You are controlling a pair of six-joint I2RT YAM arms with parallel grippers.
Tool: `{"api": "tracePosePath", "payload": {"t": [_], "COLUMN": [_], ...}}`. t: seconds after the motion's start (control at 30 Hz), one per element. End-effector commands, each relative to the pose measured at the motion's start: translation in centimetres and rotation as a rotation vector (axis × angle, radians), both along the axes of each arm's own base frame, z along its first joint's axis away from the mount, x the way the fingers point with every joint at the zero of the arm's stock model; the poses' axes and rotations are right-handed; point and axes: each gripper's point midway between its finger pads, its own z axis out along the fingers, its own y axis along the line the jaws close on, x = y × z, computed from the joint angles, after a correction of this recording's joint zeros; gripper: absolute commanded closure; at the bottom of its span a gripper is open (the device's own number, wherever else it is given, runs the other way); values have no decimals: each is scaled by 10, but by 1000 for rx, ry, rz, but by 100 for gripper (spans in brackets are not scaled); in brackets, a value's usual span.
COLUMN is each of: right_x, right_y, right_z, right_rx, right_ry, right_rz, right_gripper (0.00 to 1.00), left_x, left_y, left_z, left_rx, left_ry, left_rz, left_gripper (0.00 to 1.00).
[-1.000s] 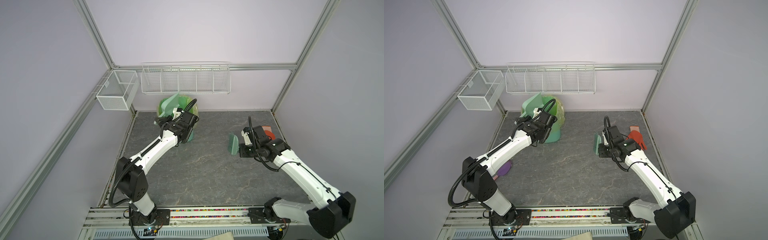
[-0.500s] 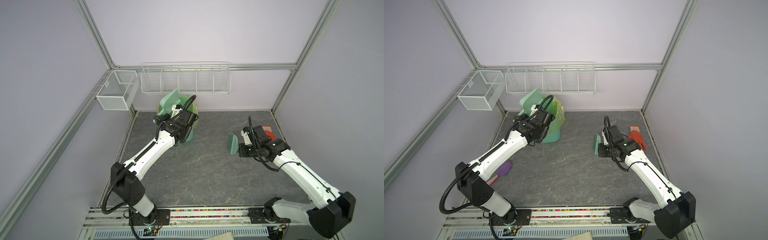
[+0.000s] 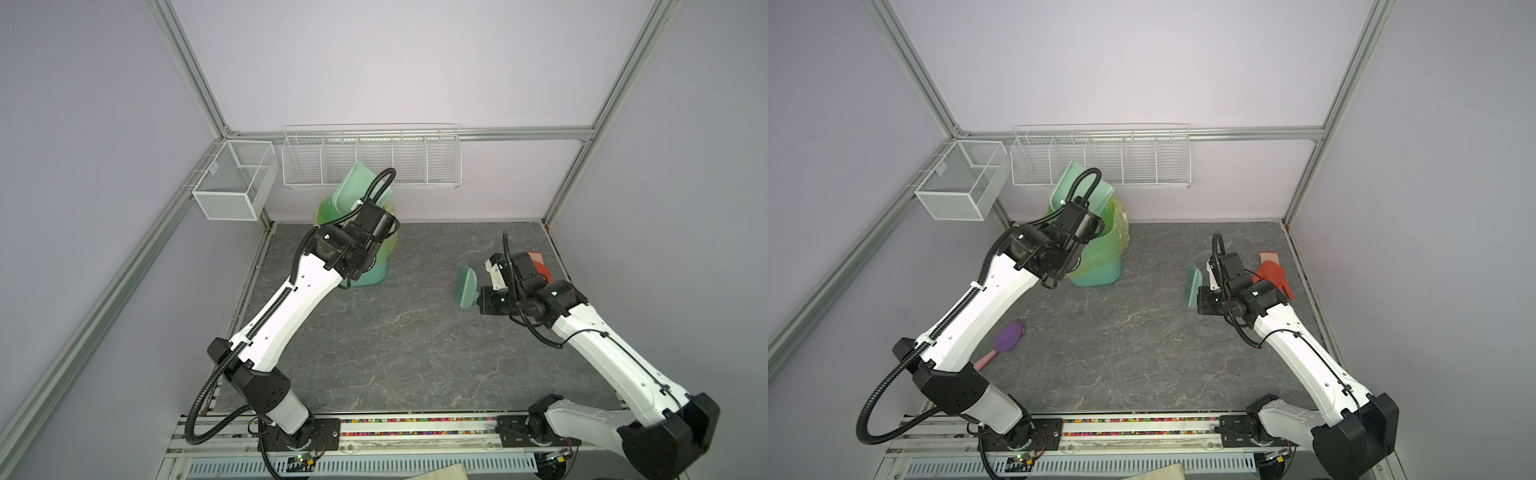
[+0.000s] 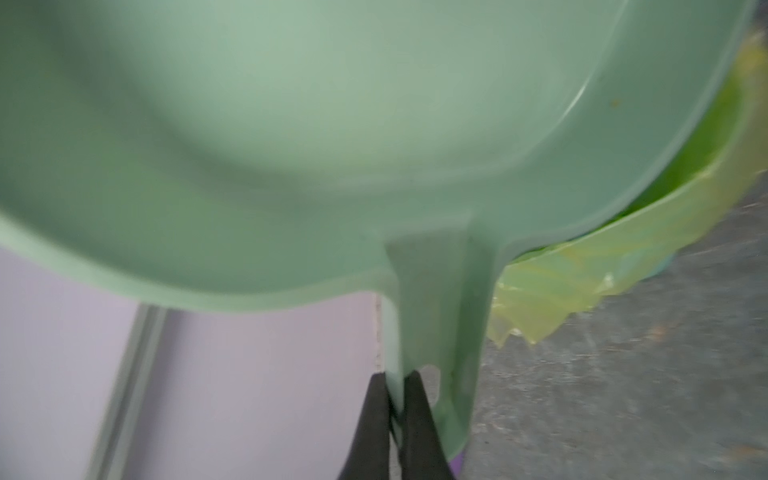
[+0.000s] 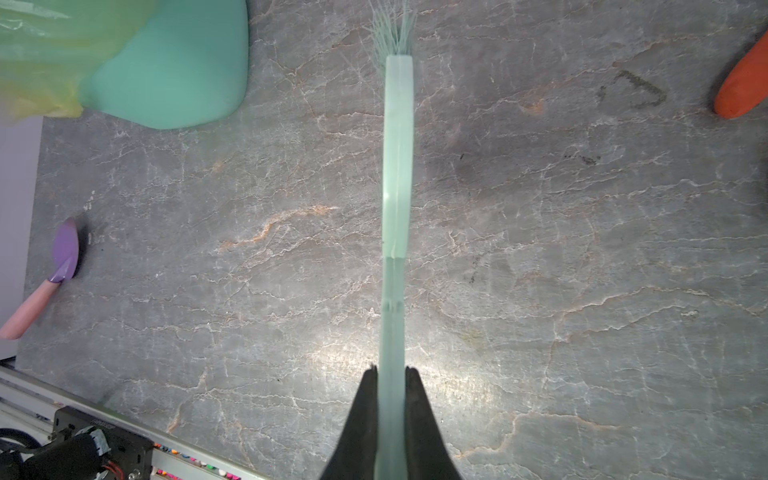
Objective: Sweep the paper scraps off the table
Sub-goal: 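Tip the dustpan over the green wastebasket with the left gripper to empty it, then bring the empty dustpan down beside the right brush with the left gripper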
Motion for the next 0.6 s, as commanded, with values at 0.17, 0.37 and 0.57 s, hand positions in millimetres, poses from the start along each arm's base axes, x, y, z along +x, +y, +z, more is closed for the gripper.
{"api": "tracePosePath", "payload": {"t": [0.17,0.37,0.57], "right_x": [4,8,14], "right_y": [11,3,-8], "right_z": [8,22,28], "right_rx": [77,52,26], "right_ry": [-10,-57,-73], "right_rz": [1,-26,-52], "right_gripper": [93,93,93], "left_x": [-33,-42,-48], "left_y": [-50,-81,-101], "left_z": [-7,-25,-42], "left_rx": [-371,-470,-496], "left_ry": [148,254,311], "left_rz": [-204,-283,-324], "left_gripper": [100,100,100]}}
